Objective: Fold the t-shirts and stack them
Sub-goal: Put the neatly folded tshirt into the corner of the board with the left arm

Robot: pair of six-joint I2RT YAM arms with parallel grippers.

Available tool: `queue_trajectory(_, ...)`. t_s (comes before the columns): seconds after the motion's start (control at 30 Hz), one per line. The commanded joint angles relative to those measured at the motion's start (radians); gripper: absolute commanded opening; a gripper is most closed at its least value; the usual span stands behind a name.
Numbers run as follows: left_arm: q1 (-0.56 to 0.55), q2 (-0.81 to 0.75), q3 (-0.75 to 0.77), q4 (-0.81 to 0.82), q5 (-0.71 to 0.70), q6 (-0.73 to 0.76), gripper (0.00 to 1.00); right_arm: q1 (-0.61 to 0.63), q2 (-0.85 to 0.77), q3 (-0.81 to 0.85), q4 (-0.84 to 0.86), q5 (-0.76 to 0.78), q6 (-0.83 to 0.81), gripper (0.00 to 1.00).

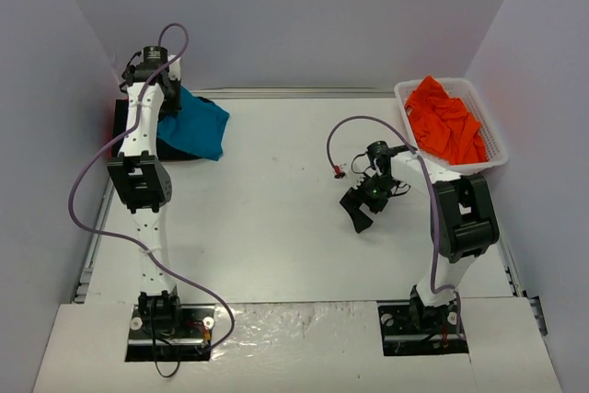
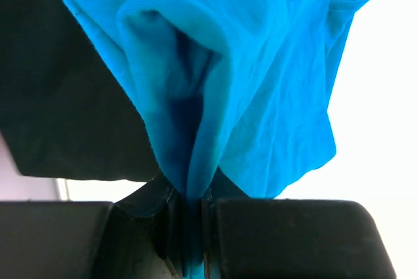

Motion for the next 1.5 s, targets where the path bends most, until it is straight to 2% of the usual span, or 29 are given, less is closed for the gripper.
queue_trajectory(0.0, 0.002, -0.083, 0.064, 0.012, -0.066, 0.044, 0.02, -0.001, 0.035, -0.014, -0.039, 0.029, 0.001, 1.0)
queue_trajectory(0.77, 0.028, -0.113, 0.124, 0.081, -0.161, 0.123, 0.02, 0.008, 0.104, -0.015, -0.039, 0.064, 0.01, 1.0)
queue_trajectory(1.47, 0.118, -0.095, -0.017, 0.188, -0.19, 0.192, 0.02, 0.007, 0.139, -0.018, -0.039, 0.079, 0.016, 1.0)
